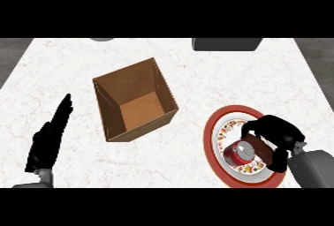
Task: Pick the sweet potato from the plate and place it in the cardboard box
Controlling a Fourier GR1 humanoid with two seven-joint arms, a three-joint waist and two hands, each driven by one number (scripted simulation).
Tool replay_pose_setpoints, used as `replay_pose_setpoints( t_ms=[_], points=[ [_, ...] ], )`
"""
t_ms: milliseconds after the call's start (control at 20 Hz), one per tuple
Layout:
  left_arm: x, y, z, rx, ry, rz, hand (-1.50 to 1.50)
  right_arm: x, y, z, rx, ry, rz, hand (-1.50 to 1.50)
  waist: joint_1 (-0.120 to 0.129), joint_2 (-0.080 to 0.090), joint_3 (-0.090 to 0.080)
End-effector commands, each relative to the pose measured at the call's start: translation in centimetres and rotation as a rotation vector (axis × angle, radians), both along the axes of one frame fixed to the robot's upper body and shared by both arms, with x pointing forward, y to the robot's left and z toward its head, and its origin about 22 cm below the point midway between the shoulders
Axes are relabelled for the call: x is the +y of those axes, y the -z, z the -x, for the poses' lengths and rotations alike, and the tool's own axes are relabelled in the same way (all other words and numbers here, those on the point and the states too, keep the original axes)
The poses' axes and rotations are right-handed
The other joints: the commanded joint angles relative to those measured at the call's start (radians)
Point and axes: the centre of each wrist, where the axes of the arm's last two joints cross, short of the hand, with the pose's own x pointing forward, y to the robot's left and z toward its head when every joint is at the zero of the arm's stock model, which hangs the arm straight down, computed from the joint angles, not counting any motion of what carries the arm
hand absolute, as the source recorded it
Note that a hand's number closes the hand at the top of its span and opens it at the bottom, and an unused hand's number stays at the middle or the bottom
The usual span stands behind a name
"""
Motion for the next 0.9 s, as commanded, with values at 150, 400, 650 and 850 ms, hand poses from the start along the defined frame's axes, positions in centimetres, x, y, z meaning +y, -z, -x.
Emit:
replay_pose_setpoints(
  t_ms=[150, 400, 650, 850],
  points=[
    [-2.5, -1.4, -1.7, -0.050, 0.121, 0.001, 0.00, 6.2, -7.1, -7.3, -0.272, -0.351, -0.067, 1.50, 0.146, 0.044, 0.010],
    [-3.0, -2.4, -2.7, -0.071, 0.168, -0.001, 0.00, 7.3, -10.8, -10.8, -0.391, -0.504, -0.147, 1.50, 0.159, 0.056, 0.008],
    [-3.4, -2.2, -2.5, -0.071, 0.148, 0.003, 0.00, 5.8, -12.9, -13.4, -0.501, -0.549, -0.207, 1.50, 0.154, 0.054, 0.008],
    [-2.9, -1.0, -2.3, -0.044, 0.137, 0.001, 0.00, 6.6, -14.6, -15.2, -0.455, -0.614, -0.418, 1.50, 0.142, 0.051, 0.005]
  ],
)
